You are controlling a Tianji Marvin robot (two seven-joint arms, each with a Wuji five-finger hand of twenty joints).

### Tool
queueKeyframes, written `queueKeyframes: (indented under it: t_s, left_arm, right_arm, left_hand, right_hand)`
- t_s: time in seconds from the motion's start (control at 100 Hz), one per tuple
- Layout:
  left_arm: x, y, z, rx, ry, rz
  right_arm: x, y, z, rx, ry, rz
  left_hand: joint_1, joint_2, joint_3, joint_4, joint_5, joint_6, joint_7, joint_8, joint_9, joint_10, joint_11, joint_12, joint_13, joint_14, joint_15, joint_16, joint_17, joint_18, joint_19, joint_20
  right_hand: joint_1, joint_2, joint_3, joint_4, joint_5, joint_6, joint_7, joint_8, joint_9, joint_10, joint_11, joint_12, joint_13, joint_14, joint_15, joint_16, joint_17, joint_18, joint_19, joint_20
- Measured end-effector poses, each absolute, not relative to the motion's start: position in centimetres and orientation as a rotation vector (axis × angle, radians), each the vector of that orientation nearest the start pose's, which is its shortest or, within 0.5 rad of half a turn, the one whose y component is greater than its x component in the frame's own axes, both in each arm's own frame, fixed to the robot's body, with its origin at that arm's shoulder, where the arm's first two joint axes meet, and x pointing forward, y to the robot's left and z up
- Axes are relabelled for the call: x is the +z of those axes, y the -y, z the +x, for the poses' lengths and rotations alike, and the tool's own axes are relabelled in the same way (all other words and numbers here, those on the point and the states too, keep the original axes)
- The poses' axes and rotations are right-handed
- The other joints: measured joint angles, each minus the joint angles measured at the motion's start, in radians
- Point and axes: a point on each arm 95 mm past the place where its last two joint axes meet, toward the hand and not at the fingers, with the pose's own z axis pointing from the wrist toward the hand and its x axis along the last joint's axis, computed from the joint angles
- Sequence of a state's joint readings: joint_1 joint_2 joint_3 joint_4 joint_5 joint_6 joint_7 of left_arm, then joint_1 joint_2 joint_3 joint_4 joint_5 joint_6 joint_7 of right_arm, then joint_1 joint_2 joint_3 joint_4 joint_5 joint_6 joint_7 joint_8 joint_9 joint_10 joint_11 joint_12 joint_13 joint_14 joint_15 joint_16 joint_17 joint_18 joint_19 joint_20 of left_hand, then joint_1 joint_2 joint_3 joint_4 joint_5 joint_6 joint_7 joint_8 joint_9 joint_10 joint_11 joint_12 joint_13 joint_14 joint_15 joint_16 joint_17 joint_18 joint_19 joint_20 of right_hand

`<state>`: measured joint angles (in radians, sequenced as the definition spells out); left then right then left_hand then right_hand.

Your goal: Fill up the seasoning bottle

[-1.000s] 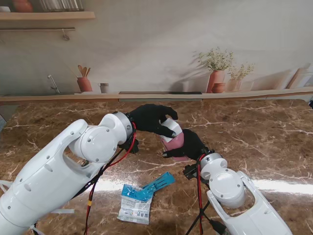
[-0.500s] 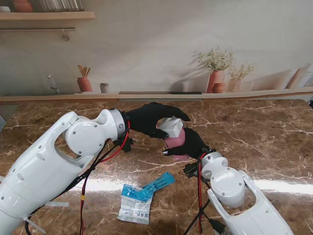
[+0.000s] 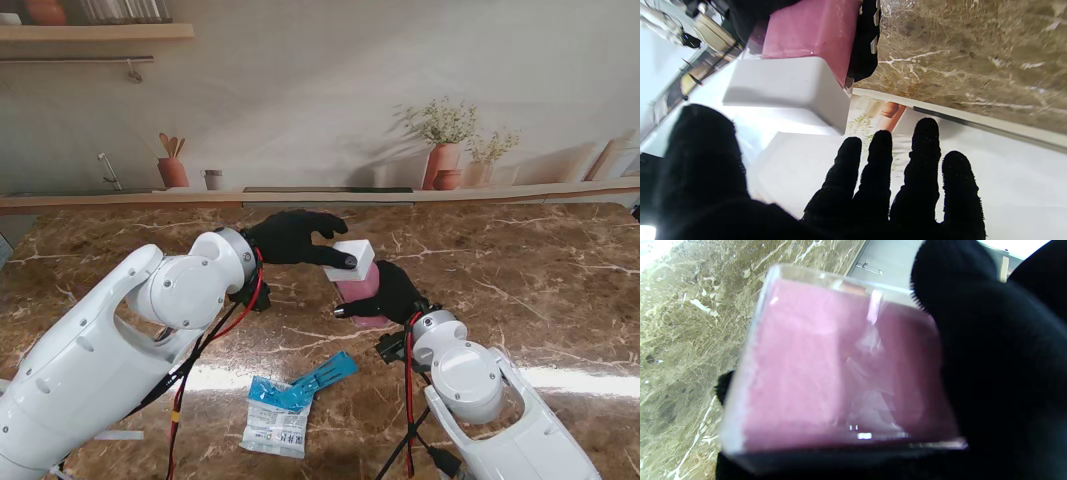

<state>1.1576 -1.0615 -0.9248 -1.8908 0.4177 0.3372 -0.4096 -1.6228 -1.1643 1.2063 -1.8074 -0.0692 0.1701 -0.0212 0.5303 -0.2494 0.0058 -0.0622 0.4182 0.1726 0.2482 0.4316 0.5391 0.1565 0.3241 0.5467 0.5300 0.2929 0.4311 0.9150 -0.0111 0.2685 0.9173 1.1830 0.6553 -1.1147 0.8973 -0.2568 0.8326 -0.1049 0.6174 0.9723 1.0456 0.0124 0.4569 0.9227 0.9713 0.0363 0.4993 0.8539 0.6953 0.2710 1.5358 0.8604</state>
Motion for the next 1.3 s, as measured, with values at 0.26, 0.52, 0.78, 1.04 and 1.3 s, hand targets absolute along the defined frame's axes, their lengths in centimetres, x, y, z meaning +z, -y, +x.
queueKeyframes:
  t_s: [0.26, 0.52, 0.78, 1.04, 1.3]
  left_arm:
    - [-17.2, 13.7, 41.4, -1.804, -1.696, -1.580]
    - [-17.2, 14.1, 41.5, -1.784, -1.724, -1.556]
    - [-16.4, 14.3, 41.2, -1.819, -1.811, -1.389]
    - [-16.2, 13.7, 41.5, -1.973, -1.916, -1.192]
    - [-16.7, 13.2, 42.4, -2.174, -1.949, -1.092]
  right_arm:
    - [-28.6, -5.0, 38.1, -2.166, 1.000, -2.219]
    - [-28.7, -5.0, 38.2, -2.171, 1.025, -2.221]
    - [-29.1, -4.9, 38.1, -2.135, 0.980, -2.236]
    - [-28.8, -4.8, 37.9, -2.081, 0.854, -2.217]
    - [-28.7, -4.4, 37.8, -1.979, 0.805, -2.139]
  left_hand:
    - [-0.040, 0.041, 0.000, 0.004, 0.000, -0.011, 0.001, 0.012, 0.305, -0.042, 0.173, 0.122, 0.126, 0.036, 0.112, 0.054, 0.065, 0.038, 0.135, -0.028]
    - [0.090, -0.037, 0.115, 0.010, 0.014, -0.011, 0.030, 0.010, 0.347, -0.006, 0.218, 0.129, 0.139, 0.036, 0.136, 0.030, 0.075, 0.039, 0.160, -0.055]
    - [0.104, -0.348, 0.721, -0.112, 0.010, -0.026, 0.096, -0.005, 0.281, -0.007, 0.030, 0.160, 0.123, -0.049, 0.037, -0.037, -0.001, -0.048, 0.080, -0.080]
    - [0.203, -0.342, 0.862, -0.123, -0.008, -0.165, 0.173, 0.005, 0.147, 0.014, -0.039, -0.005, -0.039, -0.147, -0.095, -0.127, -0.049, -0.218, -0.155, -0.153]
    - [0.232, -0.342, 0.834, -0.126, 0.044, -0.286, 0.304, 0.083, 0.127, 0.048, -0.020, -0.064, -0.034, -0.168, -0.109, -0.168, -0.048, -0.264, -0.141, -0.123]
  right_hand:
    - [0.000, 0.000, 0.000, 0.000, 0.000, 0.000, 0.000, 0.000, 0.000, 0.000, 0.000, 0.000, 0.000, 0.000, 0.000, 0.000, 0.000, 0.000, 0.000, 0.000]
    - [0.000, 0.000, 0.000, 0.000, 0.001, 0.000, 0.000, 0.006, 0.000, 0.000, 0.000, 0.000, 0.000, 0.000, 0.000, 0.000, 0.000, 0.000, 0.000, 0.008]
    - [0.000, -0.003, 0.004, 0.000, 0.002, 0.000, 0.000, 0.006, 0.000, 0.000, 0.001, 0.000, 0.000, 0.000, 0.001, 0.000, 0.000, 0.000, 0.000, 0.009]
    - [0.000, -0.030, 0.025, 0.000, 0.019, 0.000, -0.004, 0.006, 0.007, 0.000, 0.001, 0.000, 0.000, 0.000, 0.015, 0.001, 0.000, 0.000, 0.002, 0.010]
    - [0.000, -0.031, 0.025, 0.000, 0.019, 0.010, -0.004, 0.008, 0.007, 0.003, 0.005, 0.002, 0.000, 0.002, 0.023, 0.010, 0.001, 0.011, 0.003, 0.010]
